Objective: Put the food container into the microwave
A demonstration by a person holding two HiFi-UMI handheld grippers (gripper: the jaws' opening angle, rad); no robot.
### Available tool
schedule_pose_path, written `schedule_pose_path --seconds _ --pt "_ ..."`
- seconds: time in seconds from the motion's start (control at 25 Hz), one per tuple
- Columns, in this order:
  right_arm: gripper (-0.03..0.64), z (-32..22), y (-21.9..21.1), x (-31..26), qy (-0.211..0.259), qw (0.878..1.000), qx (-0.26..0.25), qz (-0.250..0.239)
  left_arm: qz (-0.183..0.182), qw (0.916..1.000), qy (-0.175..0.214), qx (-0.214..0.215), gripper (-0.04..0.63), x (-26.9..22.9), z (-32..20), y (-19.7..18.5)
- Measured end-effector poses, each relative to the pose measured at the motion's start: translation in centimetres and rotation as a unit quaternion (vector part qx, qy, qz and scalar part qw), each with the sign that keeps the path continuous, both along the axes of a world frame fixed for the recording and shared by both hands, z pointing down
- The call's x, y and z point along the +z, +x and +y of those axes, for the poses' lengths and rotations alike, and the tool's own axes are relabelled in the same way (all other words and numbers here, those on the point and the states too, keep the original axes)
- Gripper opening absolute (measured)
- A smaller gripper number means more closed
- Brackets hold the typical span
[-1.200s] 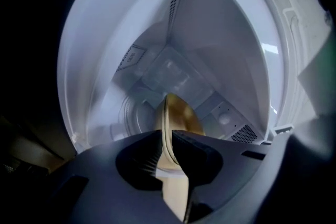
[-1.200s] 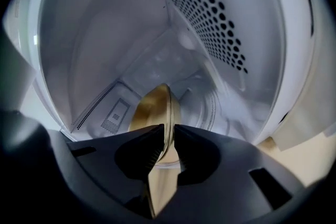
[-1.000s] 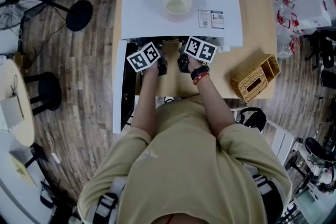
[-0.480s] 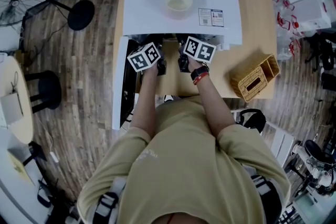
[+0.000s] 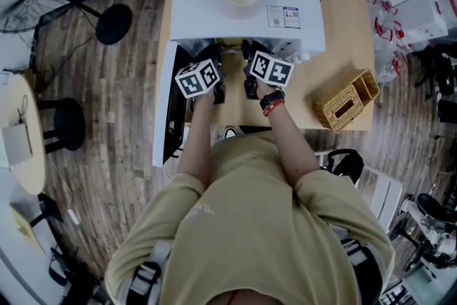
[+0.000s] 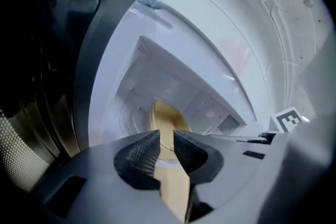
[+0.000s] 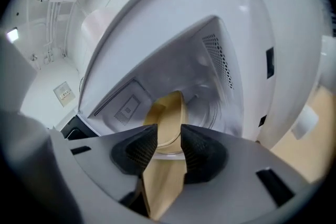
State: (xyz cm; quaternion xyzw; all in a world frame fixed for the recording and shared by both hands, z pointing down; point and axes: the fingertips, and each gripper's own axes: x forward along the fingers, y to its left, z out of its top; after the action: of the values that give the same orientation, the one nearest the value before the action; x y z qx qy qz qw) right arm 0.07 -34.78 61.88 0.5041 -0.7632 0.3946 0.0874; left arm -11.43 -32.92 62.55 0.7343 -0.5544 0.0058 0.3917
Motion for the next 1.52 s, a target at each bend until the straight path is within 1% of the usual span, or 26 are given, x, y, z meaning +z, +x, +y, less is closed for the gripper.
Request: schedule_pose_path --seconds 0.4,0.6,0.76,0.88,1.08,1.32,1.52 --pt "0.127 4.0 0.3 -1.4 0.029 0.999 -0.014 0.024 -0.045 0.9985 0.016 0.027 0.074 -1.3 3.9 1.2" --pt "0.107 5.9 0.1 -1.7 0.052 0.997 -0.032 0.049 -0.069 0.9969 0.026 0.027 0.072 -1.8 5.7 0.6" --pt "0.084 7.0 0.3 -2.1 0.065 0.996 -0.033 0.060 -0.083 0.9956 0.035 0.026 0.061 -2.3 6.7 0.2" --pt "0.071 7.9 0.4 -2.3 0.078 0.993 -0.036 0.078 -0.095 0.9942 0.040 0.030 0.055 -2.4 7.6 0.2" --pt "0.054 9.2 0.5 -2.8 0.098 0.989 -0.037 0.103 -0.133 0.9891 0.057 0.027 0.043 -3.0 8.7 0.0" --pt "0.035 10.4 0.6 -3.3 0.112 0.987 -0.033 0.110 -0.140 0.9878 0.063 0.025 0.025 -3.4 9.7 -0.4" --pt "0.034 10.9 0.4 -3.7 0.117 0.987 -0.031 0.108 -0.145 0.9866 0.068 0.033 0.021 -3.8 10.2 -0.3"
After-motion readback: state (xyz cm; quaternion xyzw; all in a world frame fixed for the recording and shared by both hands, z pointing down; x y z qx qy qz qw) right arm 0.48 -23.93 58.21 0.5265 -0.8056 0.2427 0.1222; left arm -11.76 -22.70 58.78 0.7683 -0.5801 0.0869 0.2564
